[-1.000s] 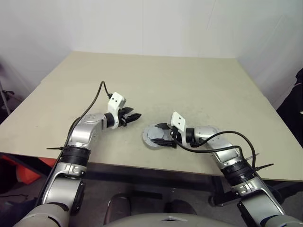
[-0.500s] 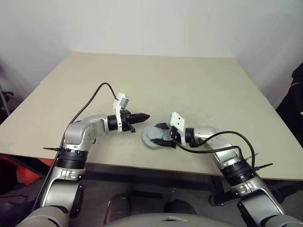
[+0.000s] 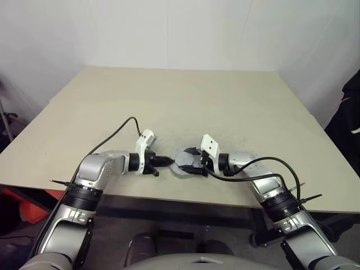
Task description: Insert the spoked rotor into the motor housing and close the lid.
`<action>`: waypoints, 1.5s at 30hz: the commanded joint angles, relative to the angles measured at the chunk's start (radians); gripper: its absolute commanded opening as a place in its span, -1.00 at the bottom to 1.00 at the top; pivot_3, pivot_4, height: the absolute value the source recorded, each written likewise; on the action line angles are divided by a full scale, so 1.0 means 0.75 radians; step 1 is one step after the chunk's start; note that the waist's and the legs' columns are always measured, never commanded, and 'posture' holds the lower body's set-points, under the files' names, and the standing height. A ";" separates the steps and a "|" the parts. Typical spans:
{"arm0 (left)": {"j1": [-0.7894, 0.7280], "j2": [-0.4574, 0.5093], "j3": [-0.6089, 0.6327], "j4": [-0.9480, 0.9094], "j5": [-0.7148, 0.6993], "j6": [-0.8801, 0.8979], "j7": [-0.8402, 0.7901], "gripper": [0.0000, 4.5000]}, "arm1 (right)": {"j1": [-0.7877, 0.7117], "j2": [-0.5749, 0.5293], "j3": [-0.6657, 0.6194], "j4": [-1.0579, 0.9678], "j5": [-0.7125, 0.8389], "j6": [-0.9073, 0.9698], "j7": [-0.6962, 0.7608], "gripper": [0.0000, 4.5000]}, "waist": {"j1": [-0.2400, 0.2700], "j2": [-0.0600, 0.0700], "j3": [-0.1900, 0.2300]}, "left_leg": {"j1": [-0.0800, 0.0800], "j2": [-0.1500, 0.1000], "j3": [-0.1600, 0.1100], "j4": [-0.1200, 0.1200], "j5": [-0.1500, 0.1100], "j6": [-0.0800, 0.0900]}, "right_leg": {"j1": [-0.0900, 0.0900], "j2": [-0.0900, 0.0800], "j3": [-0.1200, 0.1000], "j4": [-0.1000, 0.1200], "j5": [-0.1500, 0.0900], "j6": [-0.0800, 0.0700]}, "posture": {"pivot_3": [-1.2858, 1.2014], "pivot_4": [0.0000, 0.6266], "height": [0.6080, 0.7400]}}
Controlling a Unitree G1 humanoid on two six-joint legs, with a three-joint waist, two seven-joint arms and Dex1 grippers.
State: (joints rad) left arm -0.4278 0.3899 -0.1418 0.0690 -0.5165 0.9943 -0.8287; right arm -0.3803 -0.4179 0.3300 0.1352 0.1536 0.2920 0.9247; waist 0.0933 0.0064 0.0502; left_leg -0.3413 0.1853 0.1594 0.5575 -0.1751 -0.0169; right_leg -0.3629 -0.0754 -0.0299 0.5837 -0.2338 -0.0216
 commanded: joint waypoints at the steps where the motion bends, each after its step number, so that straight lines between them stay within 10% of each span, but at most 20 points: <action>1: -0.006 -0.003 -0.026 0.033 0.030 0.025 0.033 -0.98 | 0.004 -0.032 -0.005 0.087 -0.089 0.035 -0.067 0.30 | -0.001 0.000 0.000 | 0.000 -0.001 0.000 0.000 0.000 0.000 | 0.000 0.000 0.000 -0.002 0.000 0.000 | 0.03 -1.00 1.00; 5: -0.011 -0.008 -0.025 0.039 0.032 0.015 0.044 -0.98 | -0.014 -0.016 -0.028 0.107 -0.059 0.057 -0.076 0.30 | -0.002 0.001 0.001 | 0.000 -0.002 -0.001 -0.001 0.000 0.001 | 0.001 -0.001 -0.002 -0.013 0.000 0.000 | 0.03 -1.00 1.00; 10: -0.007 -0.008 -0.037 0.039 0.041 0.004 0.053 -1.00 | 0.016 -0.042 -0.062 -0.032 -0.005 0.058 -0.031 0.98 | -0.002 0.000 0.001 | 0.000 -0.009 -0.008 -0.001 -0.001 0.002 | -0.001 -0.004 -0.003 -0.017 0.000 0.001 | 0.03 -1.00 1.00; 23: -0.045 -0.017 -0.042 0.109 0.074 -0.066 0.059 -1.00 | 0.042 0.003 -0.542 -0.383 0.472 0.698 -0.273 0.98 | 0.009 -0.001 0.002 | -0.012 -0.018 -0.007 -0.010 -0.004 0.008 | -0.006 -0.007 0.005 -0.004 0.006 0.004 | 0.03 -1.00 1.00; 45: -0.120 -0.052 0.134 0.282 0.086 -0.224 0.109 -1.00 | 0.246 -0.080 -0.729 -0.628 0.867 1.230 -0.392 0.98 | 0.013 0.002 0.002 | -0.023 -0.016 -0.009 -0.012 -0.002 -0.003 | -0.021 -0.002 0.003 0.008 0.007 -0.009 | 0.03 -1.00 1.00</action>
State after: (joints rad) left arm -0.4836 0.3457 -0.0968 0.2687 -0.4485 0.8545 -0.7660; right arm -0.1898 -0.4741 -0.2115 -0.2978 0.7883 1.2389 0.6335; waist 0.1029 0.0078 0.0516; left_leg -0.3585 0.1738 0.1524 0.5484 -0.1764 -0.0195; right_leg -0.3784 -0.0771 -0.0278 0.5897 -0.2283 -0.0280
